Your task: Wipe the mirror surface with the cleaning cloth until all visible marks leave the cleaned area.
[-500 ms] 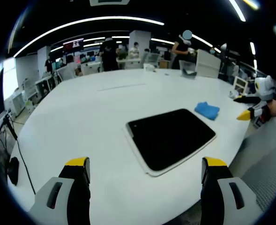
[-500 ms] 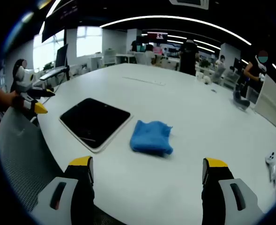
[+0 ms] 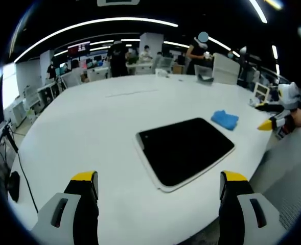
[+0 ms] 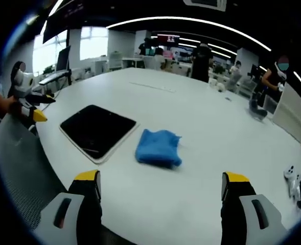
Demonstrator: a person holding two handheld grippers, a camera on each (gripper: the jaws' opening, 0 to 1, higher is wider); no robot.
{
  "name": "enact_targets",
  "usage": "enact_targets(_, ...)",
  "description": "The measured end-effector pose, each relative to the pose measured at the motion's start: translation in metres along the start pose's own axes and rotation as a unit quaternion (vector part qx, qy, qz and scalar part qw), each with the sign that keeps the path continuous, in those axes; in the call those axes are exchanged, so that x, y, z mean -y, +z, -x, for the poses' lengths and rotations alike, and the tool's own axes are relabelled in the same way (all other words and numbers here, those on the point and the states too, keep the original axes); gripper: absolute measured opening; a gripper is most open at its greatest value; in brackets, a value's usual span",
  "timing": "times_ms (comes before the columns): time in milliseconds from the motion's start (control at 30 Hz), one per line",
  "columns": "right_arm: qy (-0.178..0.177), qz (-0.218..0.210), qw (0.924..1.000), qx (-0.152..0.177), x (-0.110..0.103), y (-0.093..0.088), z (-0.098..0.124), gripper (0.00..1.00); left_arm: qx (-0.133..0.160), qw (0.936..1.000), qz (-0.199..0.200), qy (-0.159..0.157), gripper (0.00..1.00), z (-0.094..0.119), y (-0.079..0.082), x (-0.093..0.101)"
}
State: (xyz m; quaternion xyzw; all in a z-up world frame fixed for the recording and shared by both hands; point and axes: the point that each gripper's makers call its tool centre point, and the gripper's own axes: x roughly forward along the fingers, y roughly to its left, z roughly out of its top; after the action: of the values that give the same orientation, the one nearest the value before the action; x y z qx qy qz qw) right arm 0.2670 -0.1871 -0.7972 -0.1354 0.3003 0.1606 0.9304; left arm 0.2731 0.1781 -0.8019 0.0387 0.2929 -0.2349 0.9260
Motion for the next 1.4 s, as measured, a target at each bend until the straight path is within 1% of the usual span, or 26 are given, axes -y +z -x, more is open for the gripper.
enact_targets(33,-0.002,0.0,1.0,-0.001,0.001,-0.001,0.0,0.98,-0.003,1.0,0.004,-0.001,0.99,-0.001,-0.001,0.001)
enact_targets(67,-0.005,-0.009,0.9999,-0.004,0.003,-0.004,0.001,0.98,-0.006,1.0,0.004,-0.003,0.99,-0.001,-0.002,0.002)
enact_targets(133,-0.015,-0.019,0.9996,-0.015,0.008,-0.009,0.002,0.96,-0.013,0.9999,-0.005,-0.007,0.99,-0.003,-0.004,0.006)
enact_targets(167,-0.015,-0.014,0.9994,-0.026,0.009,-0.013,0.002,0.92,-0.019,0.9997,-0.008,-0.015,0.99,-0.004,-0.006,0.009)
enact_targets(200,-0.013,-0.012,0.9992,-0.037,0.008,-0.016,0.0,0.89,-0.036,0.999,-0.012,-0.022,0.99,-0.005,-0.012,0.011)
enact_targets(233,-0.011,-0.012,0.9994,-0.031,0.007,-0.014,0.0,0.9,-0.042,0.9987,-0.02,-0.021,0.99,-0.005,-0.014,0.01)
enact_targets(267,-0.013,-0.01,0.9995,-0.027,0.005,-0.011,0.001,0.91,-0.041,0.9986,-0.026,-0.022,0.99,-0.005,-0.013,0.011)
enact_targets(333,-0.016,-0.009,0.9995,-0.026,0.005,-0.009,0.002,0.92,-0.046,0.998,-0.042,-0.016,0.99,-0.002,-0.014,0.009)
enact_targets(367,-0.018,-0.017,0.9994,-0.026,0.006,-0.009,0.002,0.93,-0.043,0.998,-0.044,-0.011,0.99,-0.002,-0.013,0.006)
enact_targets(400,-0.019,-0.026,0.9991,-0.027,0.007,-0.009,0.001,0.94,-0.034,0.9987,-0.037,-0.008,0.99,-0.003,-0.009,0.003)
enact_targets(467,-0.013,-0.033,0.9992,-0.018,0.004,-0.006,0.001,0.97,-0.018,0.9992,-0.032,-0.017,0.99,-0.002,-0.004,0.006)
enact_targets(533,-0.004,-0.037,0.9992,-0.017,0.0,-0.006,0.001,0.99,-0.014,0.9994,-0.027,-0.019,0.99,0.001,-0.004,0.006)
enact_targets(600,0.0,-0.033,0.9992,-0.021,-0.003,-0.007,-0.001,1.0,-0.019,0.9995,-0.024,-0.008,0.99,0.0,-0.006,0.001)
enact_targets(633,0.005,-0.029,0.9993,-0.022,-0.004,-0.006,-0.002,1.0,-0.019,0.9997,-0.015,-0.01,0.99,-0.001,-0.006,0.001)
enact_targets(700,0.013,-0.034,0.9993,-0.012,-0.006,-0.001,-0.004,1.0,-0.004,0.9997,-0.014,-0.018,0.99,-0.001,-0.002,0.004)
enact_targets(767,0.013,-0.032,0.9994,-0.01,-0.006,0.0,-0.004,1.0,0.003,0.9996,-0.02,-0.022,0.99,0.0,0.002,0.007)
enact_targets(867,0.012,-0.038,0.999,-0.018,-0.003,-0.002,-0.006,1.0,0.004,0.9998,-0.015,-0.012,0.99,0.0,0.002,0.002)
enact_targets(967,0.013,-0.037,0.999,-0.024,-0.005,-0.003,-0.006,1.0,0.0,0.9999,-0.007,-0.01,0.99,-0.001,-0.001,-0.001)
enact_targets(1067,0.014,-0.038,0.9988,-0.026,-0.006,-0.004,-0.006,1.0,-0.003,0.9997,-0.024,-0.012,0.99,-0.002,0.0,0.001)
enact_targets(1100,0.015,-0.039,0.9988,-0.026,-0.006,-0.004,-0.006,1.0,-0.005,0.9996,-0.023,-0.012,0.99,-0.002,-0.001,0.001)
enact_targets(1233,0.021,-0.03,0.9989,-0.03,-0.011,-0.005,-0.005,1.0,-0.006,0.9999,-0.014,-0.008,0.99,-0.001,-0.002,0.0)
enact_targets(1367,0.015,-0.022,0.9992,-0.031,-0.007,-0.006,-0.002,1.0,-0.01,0.9999,-0.011,-0.005,0.99,-0.001,-0.004,-0.001)
enact_targets(1400,0.017,-0.013,0.9991,-0.037,-0.007,-0.006,-0.001,1.0,-0.009,0.9999,-0.014,-0.001,0.99,0.0,-0.003,-0.002)
